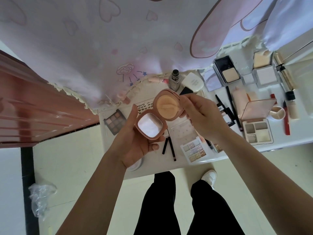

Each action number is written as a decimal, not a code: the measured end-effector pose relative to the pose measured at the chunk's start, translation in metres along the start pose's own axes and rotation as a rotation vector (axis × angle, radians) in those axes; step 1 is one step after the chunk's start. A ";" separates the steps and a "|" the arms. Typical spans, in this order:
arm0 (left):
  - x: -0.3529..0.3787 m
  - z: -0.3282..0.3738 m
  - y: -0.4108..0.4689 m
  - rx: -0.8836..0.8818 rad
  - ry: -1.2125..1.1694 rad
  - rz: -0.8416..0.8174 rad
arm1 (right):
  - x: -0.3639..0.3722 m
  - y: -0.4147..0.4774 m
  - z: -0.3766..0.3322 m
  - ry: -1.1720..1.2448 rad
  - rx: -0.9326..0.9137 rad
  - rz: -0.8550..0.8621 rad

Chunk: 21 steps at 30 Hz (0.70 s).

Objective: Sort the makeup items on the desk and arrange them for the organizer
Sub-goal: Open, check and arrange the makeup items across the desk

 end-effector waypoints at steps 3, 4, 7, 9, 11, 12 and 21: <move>-0.003 -0.002 0.001 0.087 0.064 0.110 | 0.007 -0.008 0.013 0.080 0.088 0.003; -0.005 -0.004 0.002 0.111 0.080 0.159 | 0.008 -0.012 0.017 0.128 0.133 0.003; -0.009 -0.009 0.006 0.160 0.115 0.271 | 0.009 -0.023 0.030 0.300 0.297 -0.034; -0.011 -0.011 0.008 0.183 0.197 0.307 | 0.007 -0.030 0.040 0.342 0.374 -0.105; -0.013 -0.013 0.009 0.194 0.301 0.324 | 0.004 -0.037 0.049 0.268 0.404 -0.150; -0.013 -0.014 0.010 0.197 0.348 0.330 | 0.004 -0.040 0.052 0.196 0.400 -0.160; -0.017 -0.011 0.025 0.259 0.439 0.362 | 0.026 -0.043 0.051 -0.183 0.266 -0.105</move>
Point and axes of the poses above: each hand's wrist, its own y-axis towards the middle knuckle, its own x-axis out of the palm, z = x × y, the point moved 1 cm from there along y, towards the middle knuckle, and after that the axes turned 1 degree about -x, right-handed, at the moved point
